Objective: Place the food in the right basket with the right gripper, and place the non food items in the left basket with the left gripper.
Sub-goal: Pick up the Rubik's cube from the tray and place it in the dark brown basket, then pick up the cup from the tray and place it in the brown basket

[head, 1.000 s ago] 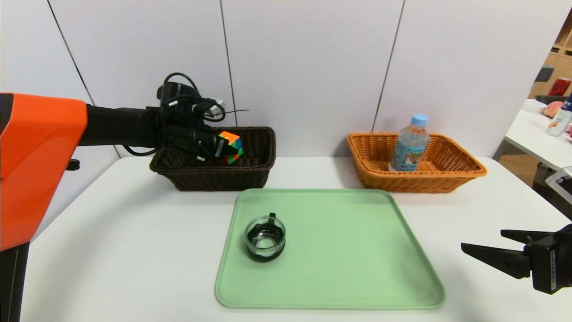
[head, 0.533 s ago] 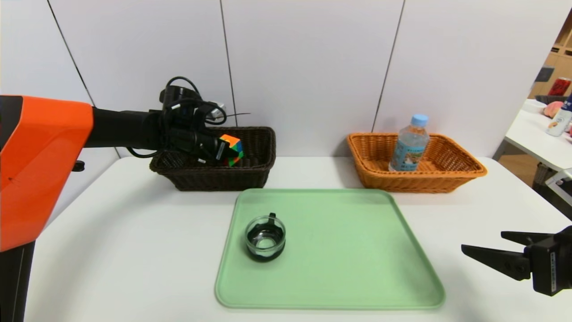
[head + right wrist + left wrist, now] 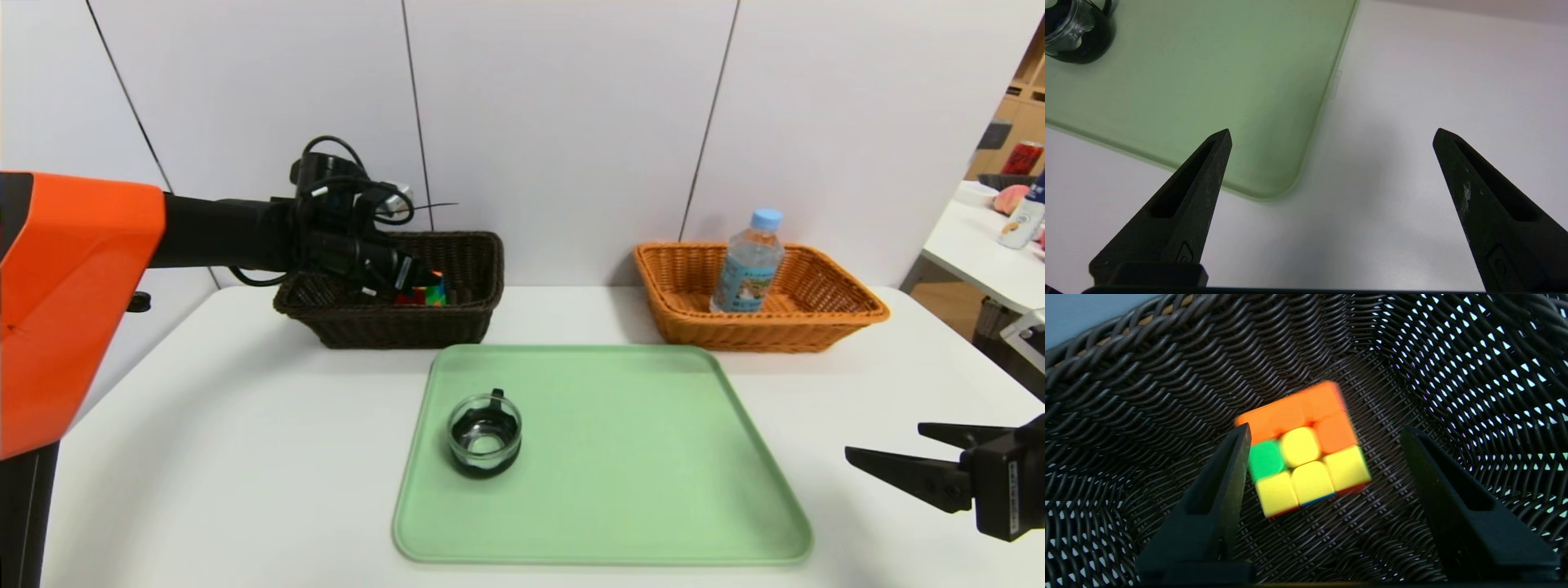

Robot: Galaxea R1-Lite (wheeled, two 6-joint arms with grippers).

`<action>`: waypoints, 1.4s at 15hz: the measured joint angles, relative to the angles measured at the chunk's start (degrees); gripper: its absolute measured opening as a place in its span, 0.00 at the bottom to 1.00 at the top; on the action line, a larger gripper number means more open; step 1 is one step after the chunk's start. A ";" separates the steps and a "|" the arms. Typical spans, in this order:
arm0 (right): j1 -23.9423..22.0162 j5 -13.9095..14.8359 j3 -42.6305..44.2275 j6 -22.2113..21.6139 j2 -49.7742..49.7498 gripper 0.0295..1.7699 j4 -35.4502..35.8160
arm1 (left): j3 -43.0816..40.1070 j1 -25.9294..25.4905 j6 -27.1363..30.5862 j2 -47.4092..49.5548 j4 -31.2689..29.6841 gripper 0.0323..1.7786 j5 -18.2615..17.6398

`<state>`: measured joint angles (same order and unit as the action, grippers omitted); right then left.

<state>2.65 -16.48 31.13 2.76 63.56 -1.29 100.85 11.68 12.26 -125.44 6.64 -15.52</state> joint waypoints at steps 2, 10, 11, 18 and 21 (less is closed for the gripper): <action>-0.01 -0.02 0.00 0.02 -0.06 0.96 -0.02 | 0.02 -0.05 -1.00 0.63 0.00 0.79 0.00; -0.01 -0.09 -0.11 0.00 -0.17 0.96 -0.05 | -2.12 2.15 -4.19 13.84 7.08 0.89 -0.10; -0.04 -0.09 -0.11 0.05 -0.17 0.96 -0.05 | -4.02 2.90 -4.39 15.87 8.24 0.90 -0.11; 0.38 -0.22 -0.02 0.18 -0.17 0.96 0.00 | -21.22 9.42 -6.75 30.46 12.40 0.94 2.05; 0.49 -0.11 0.00 0.18 -0.26 0.96 0.00 | -25.80 13.53 -11.45 33.29 12.35 0.94 7.86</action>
<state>3.13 -16.59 31.13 2.94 63.31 -1.29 75.06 25.21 0.82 -92.15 18.99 -7.66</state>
